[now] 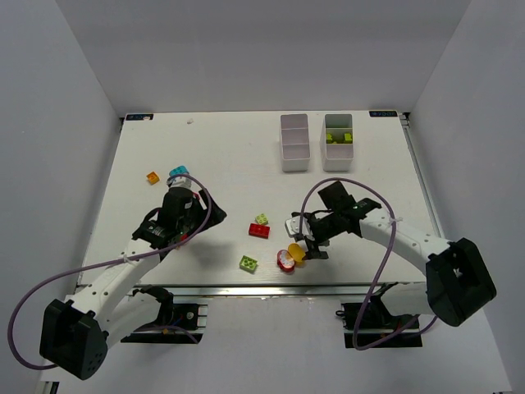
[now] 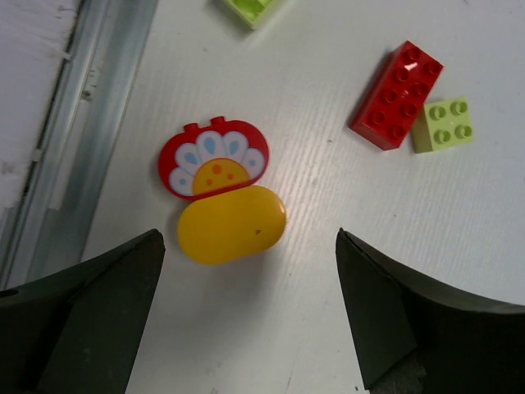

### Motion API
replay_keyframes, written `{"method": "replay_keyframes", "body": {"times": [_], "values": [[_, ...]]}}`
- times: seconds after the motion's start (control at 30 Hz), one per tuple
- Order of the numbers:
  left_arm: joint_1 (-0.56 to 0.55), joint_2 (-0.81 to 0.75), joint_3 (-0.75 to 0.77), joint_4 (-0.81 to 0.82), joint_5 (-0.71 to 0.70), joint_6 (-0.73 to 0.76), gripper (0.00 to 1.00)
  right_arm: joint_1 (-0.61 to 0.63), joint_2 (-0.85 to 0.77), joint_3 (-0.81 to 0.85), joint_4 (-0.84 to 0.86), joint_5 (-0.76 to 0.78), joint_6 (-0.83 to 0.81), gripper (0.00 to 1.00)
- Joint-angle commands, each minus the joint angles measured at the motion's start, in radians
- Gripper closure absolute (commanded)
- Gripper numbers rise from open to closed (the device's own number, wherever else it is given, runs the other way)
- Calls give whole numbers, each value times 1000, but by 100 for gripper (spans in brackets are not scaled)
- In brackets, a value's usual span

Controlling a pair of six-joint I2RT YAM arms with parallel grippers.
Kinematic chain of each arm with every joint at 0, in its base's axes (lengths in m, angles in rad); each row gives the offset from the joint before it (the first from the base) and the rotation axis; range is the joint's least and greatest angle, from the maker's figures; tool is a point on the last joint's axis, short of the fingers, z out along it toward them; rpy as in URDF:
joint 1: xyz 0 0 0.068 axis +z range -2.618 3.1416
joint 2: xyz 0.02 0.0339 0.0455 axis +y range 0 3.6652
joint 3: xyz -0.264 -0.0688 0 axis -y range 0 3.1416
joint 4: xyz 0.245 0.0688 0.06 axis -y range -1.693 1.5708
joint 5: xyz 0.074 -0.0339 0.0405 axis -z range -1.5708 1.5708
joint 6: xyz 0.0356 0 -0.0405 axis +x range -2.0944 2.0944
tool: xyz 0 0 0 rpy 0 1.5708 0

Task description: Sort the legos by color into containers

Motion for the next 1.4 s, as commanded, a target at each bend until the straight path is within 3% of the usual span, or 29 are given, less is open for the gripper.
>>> {"method": "replay_keyframes", "body": {"times": [0.0,0.33,0.57,0.97,1.23,1.33,1.37], "values": [[5,-22,-14,22,12,-12,19,16,30,-11,148,62,101,11],[5,-7,-9,45,16,-18,18,62,91,19,2,33,-30,11],[5,-2,-15,69,21,-29,18,82,109,-19,86,81,16,11],[5,0,-58,209,176,-112,18,94,166,-41,126,121,6,13],[5,13,-103,336,289,-158,17,105,163,-62,143,105,16,27],[5,38,-124,394,332,-172,17,108,168,-59,138,98,12,37],[5,44,-130,425,363,-184,17,108,166,-53,120,92,6,47]]}}
